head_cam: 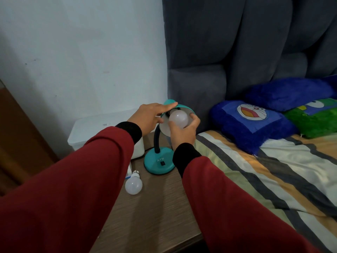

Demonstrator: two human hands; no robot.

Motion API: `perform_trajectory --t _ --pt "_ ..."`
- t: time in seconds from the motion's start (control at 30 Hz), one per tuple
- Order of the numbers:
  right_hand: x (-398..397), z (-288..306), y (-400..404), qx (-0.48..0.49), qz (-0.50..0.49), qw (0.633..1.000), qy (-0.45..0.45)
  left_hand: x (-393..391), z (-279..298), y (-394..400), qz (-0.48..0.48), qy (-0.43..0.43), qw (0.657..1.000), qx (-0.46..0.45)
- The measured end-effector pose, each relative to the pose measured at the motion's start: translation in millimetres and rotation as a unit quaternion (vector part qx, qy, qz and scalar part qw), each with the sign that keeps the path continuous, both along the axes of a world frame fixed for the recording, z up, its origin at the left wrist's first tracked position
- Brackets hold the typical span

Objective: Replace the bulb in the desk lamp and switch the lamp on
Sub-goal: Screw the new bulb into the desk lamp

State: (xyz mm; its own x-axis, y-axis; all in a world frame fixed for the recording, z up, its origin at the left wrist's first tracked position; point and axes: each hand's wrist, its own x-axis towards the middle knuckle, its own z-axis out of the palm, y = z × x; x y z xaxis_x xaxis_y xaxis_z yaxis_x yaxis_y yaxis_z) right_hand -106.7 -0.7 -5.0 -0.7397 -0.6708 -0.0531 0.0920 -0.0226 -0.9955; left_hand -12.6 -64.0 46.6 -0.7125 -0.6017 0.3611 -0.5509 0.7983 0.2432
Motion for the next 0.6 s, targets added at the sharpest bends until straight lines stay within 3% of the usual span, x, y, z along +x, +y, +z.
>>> perform_trajectory --t 0.13,0.33,0.43,0.5,0.6 --pt "0.6 -0.2 -0.9 0.027 -0.002 0.997 -0.067 1.8 1.0 -0.6 0.000 -0.001 1.000 0.007" --pt "3.2 -3.1 -2.6 0.012 0.016 0.999 -0.026 0.3 -0.4 1.4 0.003 0.006 1.000 0.008" --pt "3.8 -0.6 -5.0 0.035 0.012 0.996 -0.087 0.0 -0.2 1.8 0.005 0.008 1.000 0.008" --pt "4.1 -2.0 -7.1 0.072 0.016 0.994 -0.075 0.4 -0.7 1.6 0.006 0.010 1.000 0.008" --pt "4.5 -4.6 -5.2 0.040 0.003 0.998 -0.037 0.8 -1.6 1.3 0.004 0.008 1.000 0.014"
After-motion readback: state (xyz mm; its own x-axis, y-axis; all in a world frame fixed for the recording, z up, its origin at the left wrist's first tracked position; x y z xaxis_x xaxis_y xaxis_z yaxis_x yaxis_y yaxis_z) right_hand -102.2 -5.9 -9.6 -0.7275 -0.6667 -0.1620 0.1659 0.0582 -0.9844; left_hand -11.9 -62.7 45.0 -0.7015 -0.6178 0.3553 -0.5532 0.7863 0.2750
